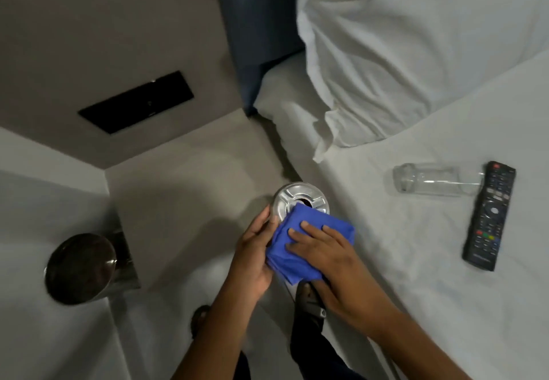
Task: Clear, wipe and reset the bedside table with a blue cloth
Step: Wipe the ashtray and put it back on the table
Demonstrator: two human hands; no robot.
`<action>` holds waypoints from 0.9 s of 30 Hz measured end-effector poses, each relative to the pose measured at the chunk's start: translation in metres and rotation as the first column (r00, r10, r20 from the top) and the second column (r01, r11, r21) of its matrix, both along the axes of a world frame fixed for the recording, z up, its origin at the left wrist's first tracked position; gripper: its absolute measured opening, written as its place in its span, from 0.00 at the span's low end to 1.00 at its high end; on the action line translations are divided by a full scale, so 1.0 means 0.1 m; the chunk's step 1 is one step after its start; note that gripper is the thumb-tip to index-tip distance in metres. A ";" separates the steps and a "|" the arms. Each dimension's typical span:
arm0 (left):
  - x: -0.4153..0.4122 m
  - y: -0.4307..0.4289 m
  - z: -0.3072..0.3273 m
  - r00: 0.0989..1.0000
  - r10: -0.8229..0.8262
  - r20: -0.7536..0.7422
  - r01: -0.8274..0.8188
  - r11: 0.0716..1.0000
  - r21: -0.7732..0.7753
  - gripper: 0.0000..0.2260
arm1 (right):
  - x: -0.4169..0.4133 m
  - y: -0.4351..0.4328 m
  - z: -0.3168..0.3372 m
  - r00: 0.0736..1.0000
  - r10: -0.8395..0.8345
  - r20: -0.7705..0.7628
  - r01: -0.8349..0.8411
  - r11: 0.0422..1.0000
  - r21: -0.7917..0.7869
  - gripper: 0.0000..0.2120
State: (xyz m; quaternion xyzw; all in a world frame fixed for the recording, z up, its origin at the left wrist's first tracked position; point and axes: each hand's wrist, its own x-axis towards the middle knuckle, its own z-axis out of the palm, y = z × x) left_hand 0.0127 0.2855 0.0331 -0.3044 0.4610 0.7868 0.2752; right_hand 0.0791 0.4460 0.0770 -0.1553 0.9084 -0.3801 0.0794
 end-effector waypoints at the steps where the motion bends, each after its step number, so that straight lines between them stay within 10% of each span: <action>1: 0.00 -0.12 0.02 1.000 -0.001 -0.027 0.001 1.000 -0.006 0.11 | -0.01 -0.06 -0.03 1.000 0.026 0.009 -0.027 0.999 0.026 0.21; 12: 0.35 -1.37 0.03 0.995 -0.091 -0.029 0.088 0.993 -0.083 0.15 | -0.41 -1.12 -0.13 0.996 0.002 0.087 -0.011 0.994 0.106 0.25; 27: 0.30 -2.49 -0.57 0.977 0.198 -0.076 -0.210 0.949 -0.234 0.15 | -0.46 -2.13 -0.51 0.961 0.064 0.268 -0.078 0.996 0.043 0.23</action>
